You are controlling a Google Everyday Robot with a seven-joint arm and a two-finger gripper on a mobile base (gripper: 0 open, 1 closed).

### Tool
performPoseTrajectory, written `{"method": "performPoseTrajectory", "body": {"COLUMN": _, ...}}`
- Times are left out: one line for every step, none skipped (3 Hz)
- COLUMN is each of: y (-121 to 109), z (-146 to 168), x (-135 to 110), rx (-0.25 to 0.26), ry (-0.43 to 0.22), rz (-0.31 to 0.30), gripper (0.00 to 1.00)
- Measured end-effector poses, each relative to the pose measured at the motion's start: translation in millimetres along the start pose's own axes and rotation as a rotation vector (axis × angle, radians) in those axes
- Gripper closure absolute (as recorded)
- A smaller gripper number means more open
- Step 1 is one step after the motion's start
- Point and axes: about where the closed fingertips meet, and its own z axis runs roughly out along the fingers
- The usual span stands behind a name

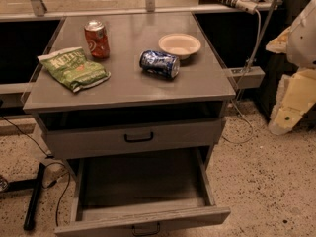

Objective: Close middle drawer

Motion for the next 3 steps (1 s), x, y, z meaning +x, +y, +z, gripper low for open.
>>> {"method": "performPoseTrajectory", "body": {"y": -0.1, "z": -0.4, "x": -0.1, "rx": 0.002, "ry": 0.000, "rz": 0.000, "gripper": 0.00}}
{"method": "performPoseTrajectory", "body": {"y": 2.2, "z": 4.6, "x": 12.3, "rx": 0.017, "ry": 0.015, "rz": -0.004, "gripper": 0.00}}
{"method": "performPoseTrajectory", "body": {"y": 11.6, "z": 23.3, "x": 35.6, "rx": 0.041, "ry": 0.048, "rz": -0.003, "gripper": 0.00}}
